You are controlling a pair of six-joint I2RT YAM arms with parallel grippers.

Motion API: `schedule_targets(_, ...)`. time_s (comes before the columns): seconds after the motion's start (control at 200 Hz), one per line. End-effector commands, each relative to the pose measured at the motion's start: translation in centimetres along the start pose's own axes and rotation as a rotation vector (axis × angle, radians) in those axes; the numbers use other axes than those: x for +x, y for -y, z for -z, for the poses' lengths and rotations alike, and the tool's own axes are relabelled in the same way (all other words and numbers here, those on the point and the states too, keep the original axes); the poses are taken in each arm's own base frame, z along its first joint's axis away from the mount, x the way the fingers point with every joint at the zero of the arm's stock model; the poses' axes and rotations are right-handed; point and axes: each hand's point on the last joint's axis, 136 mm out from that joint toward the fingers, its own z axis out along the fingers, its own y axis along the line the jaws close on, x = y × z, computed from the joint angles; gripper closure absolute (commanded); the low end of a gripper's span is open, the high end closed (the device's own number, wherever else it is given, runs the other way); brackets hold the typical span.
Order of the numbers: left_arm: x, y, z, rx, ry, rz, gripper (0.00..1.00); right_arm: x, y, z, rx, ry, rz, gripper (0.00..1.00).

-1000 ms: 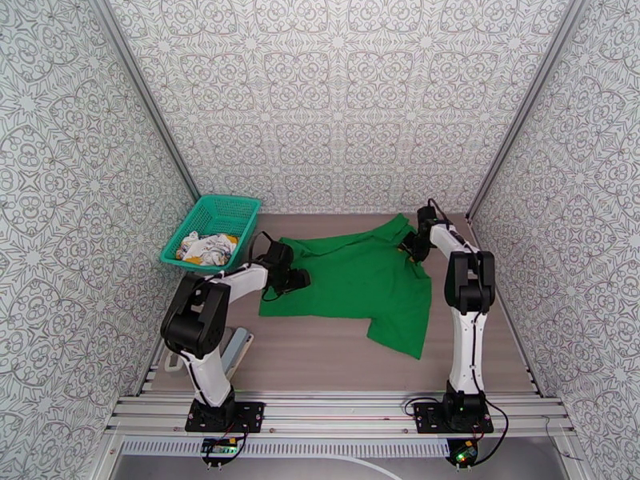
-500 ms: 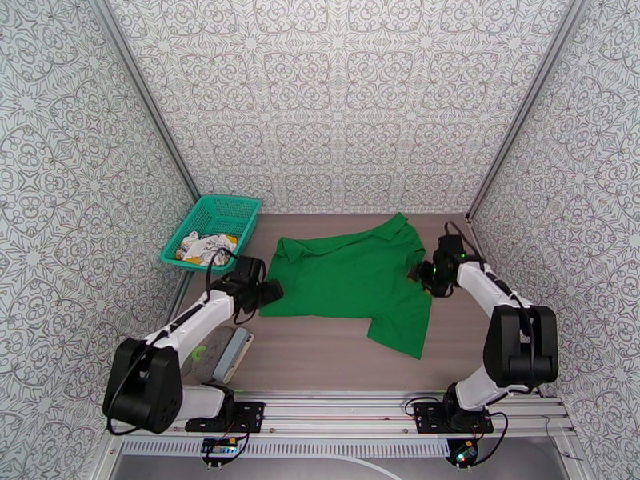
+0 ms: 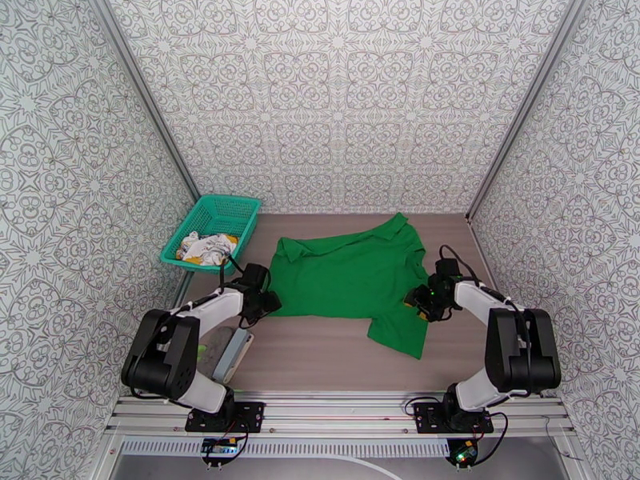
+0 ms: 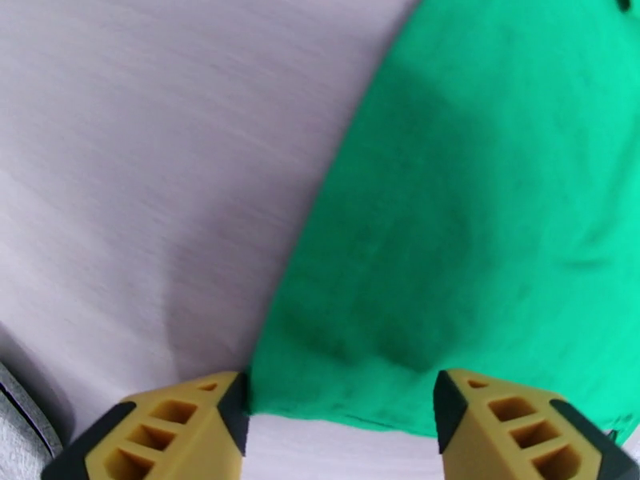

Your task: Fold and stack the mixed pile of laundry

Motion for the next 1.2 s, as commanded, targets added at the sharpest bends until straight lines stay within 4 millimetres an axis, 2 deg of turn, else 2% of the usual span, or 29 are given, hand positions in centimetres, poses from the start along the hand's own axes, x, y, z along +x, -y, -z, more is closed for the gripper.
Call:
schedule_targets(0.0,-0.4,0.9,-1.4,0.023,-0.003,-0.002,0.39,-0.1,0.5,-0.4,0.011,-0.001,-0.018,0.44)
schedule_targets(0.115,-0.1,1.0,-1.4,0.024,-0.004,-0.008,0.5,0.0,1.0,0.1,0.042,0.007,-0.02,0.44)
schedule_targets(0.23,-0.3,1.3,-1.0,0.036,0.013,-0.012,0.67,-0.2,1.4,1.2,0.09,0.032,-0.012,0.43)
schedule_targets(0.425,-0.7,2.2,-0.5,0.059,0.035,-0.038,0.88,-0.4,3.7,2.6,0.223,0.074,-0.005,0.42)
schedule_targets(0.56,-1.1,2.9,-0.3,0.078,0.055,-0.048,1.0,0.0,4.4,2.3,0.233,0.062,-0.015,0.42)
schedule_targets(0.96,-2.5,4.3,2.3,0.142,0.138,-0.069,1.0,0.5,4.9,-1.0,0.231,-0.008,-0.025,0.58)
schedule_targets(1.095,-2.8,4.6,3.2,0.161,0.16,-0.073,1.0,0.5,5.4,-2.0,0.237,-0.018,-0.032,0.72)
schedule_targets(1.195,-3.1,4.8,4.0,0.172,0.184,-0.085,1.0,0.0,4.5,-1.5,0.204,0.004,-0.018,0.84)
